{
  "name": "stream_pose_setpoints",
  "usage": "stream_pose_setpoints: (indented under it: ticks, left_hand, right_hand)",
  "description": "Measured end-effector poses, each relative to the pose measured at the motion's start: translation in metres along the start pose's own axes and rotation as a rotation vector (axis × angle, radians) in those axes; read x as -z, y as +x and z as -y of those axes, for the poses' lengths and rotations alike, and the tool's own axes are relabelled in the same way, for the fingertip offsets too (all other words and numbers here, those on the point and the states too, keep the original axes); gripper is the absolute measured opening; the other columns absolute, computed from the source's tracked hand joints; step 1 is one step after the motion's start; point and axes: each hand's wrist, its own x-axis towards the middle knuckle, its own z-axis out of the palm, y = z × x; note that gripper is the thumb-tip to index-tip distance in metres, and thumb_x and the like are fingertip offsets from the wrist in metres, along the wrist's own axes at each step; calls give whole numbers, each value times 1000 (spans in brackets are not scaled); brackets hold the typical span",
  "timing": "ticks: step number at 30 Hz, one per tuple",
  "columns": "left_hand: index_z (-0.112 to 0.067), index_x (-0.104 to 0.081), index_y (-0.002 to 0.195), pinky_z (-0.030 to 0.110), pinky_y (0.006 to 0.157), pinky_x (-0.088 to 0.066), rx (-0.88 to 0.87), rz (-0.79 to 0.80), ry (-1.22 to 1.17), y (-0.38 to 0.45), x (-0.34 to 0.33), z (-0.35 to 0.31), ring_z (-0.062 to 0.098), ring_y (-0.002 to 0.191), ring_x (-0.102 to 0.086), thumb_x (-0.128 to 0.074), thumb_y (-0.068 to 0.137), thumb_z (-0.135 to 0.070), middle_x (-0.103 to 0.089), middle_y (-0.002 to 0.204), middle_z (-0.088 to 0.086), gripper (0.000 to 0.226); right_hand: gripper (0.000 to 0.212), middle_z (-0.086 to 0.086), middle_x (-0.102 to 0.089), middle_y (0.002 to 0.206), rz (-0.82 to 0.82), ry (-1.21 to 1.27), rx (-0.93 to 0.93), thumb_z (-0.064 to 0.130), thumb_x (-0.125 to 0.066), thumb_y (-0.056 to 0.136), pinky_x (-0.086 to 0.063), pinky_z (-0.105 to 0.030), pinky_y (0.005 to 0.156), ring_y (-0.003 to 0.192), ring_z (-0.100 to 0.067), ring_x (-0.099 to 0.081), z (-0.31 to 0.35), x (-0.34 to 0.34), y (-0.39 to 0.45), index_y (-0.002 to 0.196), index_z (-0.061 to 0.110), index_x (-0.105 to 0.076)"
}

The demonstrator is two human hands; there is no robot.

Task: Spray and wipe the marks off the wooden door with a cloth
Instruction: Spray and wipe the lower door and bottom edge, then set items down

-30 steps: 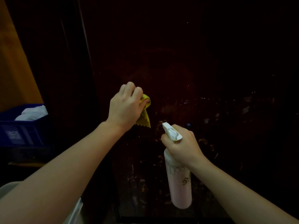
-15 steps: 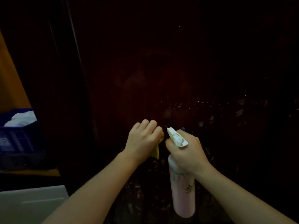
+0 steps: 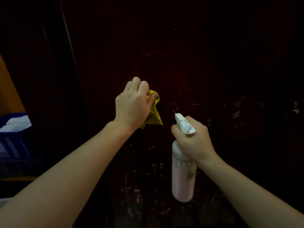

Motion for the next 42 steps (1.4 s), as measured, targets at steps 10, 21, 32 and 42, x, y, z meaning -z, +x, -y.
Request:
stream_pose_setpoints:
  ticks: [10,21,32,42]
  left_hand:
    - [-8,-55,78,23,48,-34,-141,39,42,-21,-8,-4,15,66,-46,-69,86,-26,-53,80,4,24]
    - [-7,-55,83,27,46,-41,-49,2,-6,-17,-5,-6,16,69,-46,-63,90,-26,-52,85,7,22]
    - [-9,-58,77,34,50,-38,-310,-92,81,-5,-42,-54,25,66,-51,-61,90,-24,-56,79,8,20]
    - [-8,-59,80,32,50,-41,-424,62,54,-8,-29,-44,22,67,-52,-65,88,-27,-57,82,9,21]
  right_hand:
    - [25,10,-51,58,48,88,-80,28,-65,85,-41,-15,47,51,-1,-48,-5,15,4,67,17,-53]
    - [30,0,-57,62,79,80,-99,38,-63,83,-41,-18,46,50,-9,-49,-4,23,2,72,11,-56]
    - [28,-14,-54,62,-38,97,-89,21,-61,82,-39,-36,47,52,-16,-46,-7,37,9,64,4,-47]
    - [26,-19,-62,78,34,64,-159,23,-62,84,-43,-30,54,62,-21,-53,-14,53,3,78,-2,-58]
